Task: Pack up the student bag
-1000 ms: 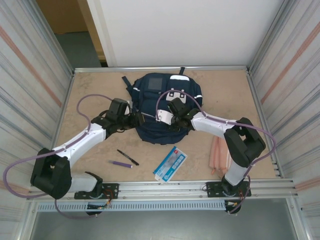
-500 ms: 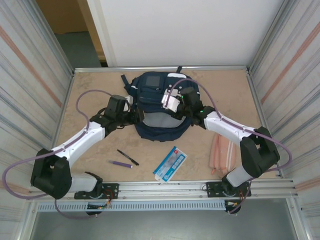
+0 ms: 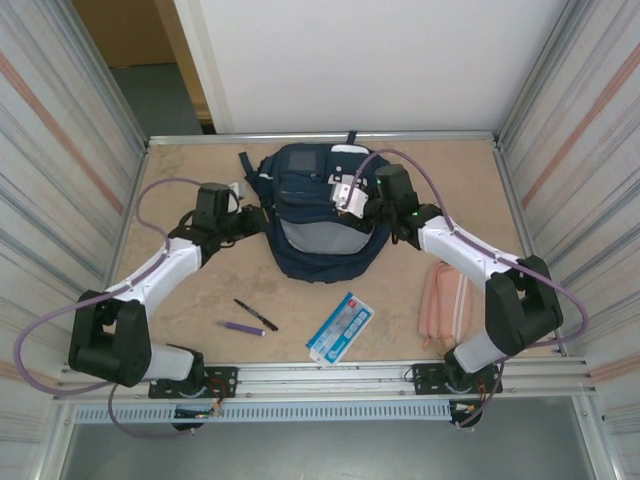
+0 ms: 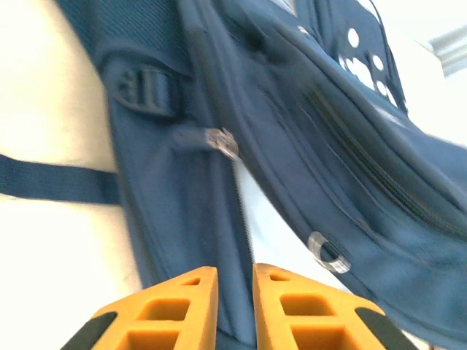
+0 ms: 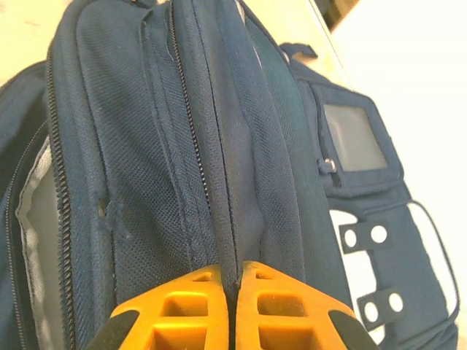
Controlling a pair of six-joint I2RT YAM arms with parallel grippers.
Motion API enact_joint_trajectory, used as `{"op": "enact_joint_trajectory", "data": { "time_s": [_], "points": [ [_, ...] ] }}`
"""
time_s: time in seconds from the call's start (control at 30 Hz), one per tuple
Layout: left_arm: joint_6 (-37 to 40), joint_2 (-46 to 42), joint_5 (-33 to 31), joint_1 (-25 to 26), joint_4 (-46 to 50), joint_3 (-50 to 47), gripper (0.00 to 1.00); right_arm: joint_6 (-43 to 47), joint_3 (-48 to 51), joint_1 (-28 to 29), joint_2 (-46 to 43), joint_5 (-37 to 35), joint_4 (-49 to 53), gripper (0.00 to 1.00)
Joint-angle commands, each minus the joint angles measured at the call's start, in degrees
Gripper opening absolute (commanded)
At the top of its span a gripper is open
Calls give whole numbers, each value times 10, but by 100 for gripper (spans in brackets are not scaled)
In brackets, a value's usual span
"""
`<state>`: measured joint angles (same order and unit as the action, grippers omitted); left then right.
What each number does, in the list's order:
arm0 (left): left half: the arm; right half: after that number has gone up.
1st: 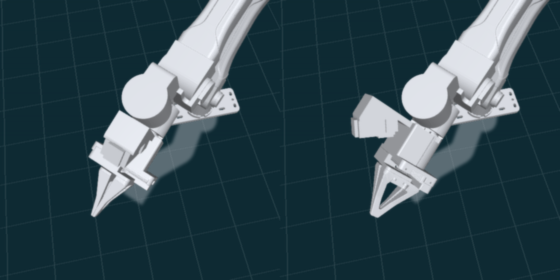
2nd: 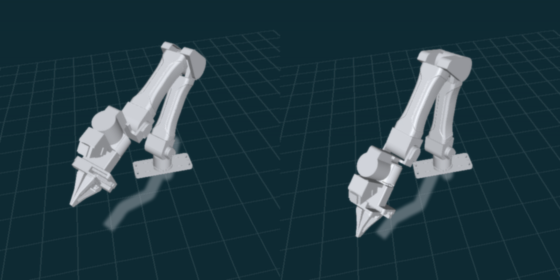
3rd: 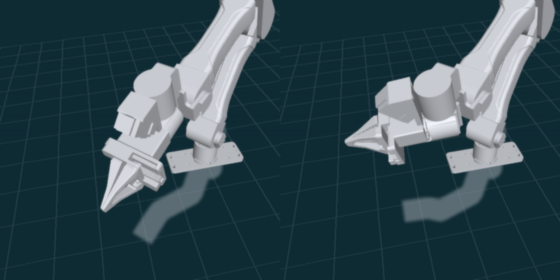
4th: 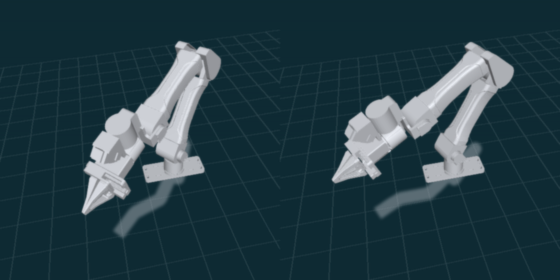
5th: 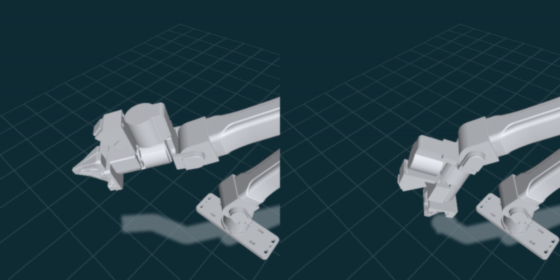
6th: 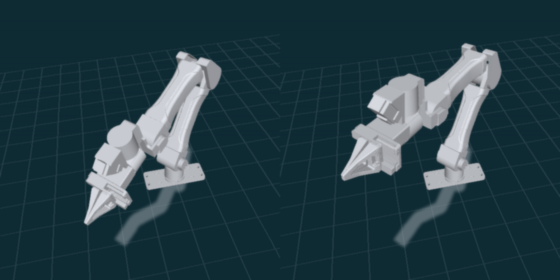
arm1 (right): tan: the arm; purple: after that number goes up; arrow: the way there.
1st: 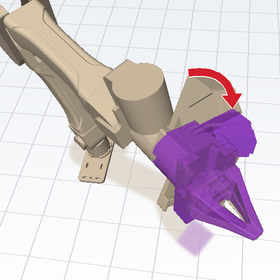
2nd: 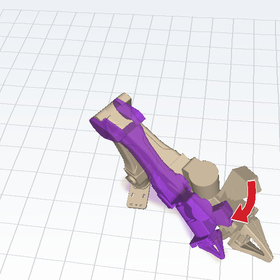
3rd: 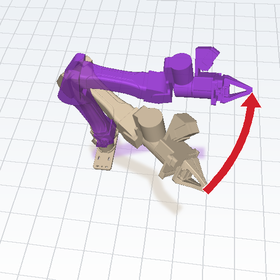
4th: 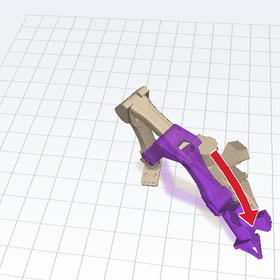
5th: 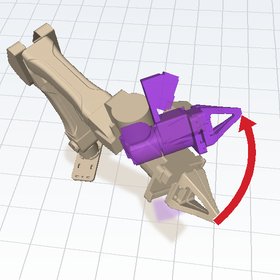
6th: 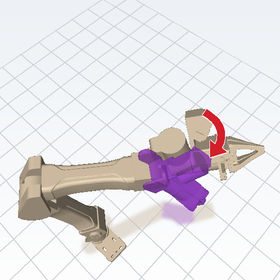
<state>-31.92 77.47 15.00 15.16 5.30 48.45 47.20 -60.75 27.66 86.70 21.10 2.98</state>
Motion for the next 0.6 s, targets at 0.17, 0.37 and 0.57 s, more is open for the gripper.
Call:
{"op": "enact_joint_trajectory", "data": {
  "time_s": [0.17, 0.37, 0.57],
  "points": [
    [278, -40, -10, 30, -144, -81, 25, 216, 63, -75, -70, 216, -53, 0],
    [438, -6, 39, 65, -243, -121, 32, 246, 59, -94, -66, 238, -16, 0],
    [500, -11, 185, 46, -269, -136, 45, 242, 50, -99, -68, 250, 6, 0]
  ]
}}
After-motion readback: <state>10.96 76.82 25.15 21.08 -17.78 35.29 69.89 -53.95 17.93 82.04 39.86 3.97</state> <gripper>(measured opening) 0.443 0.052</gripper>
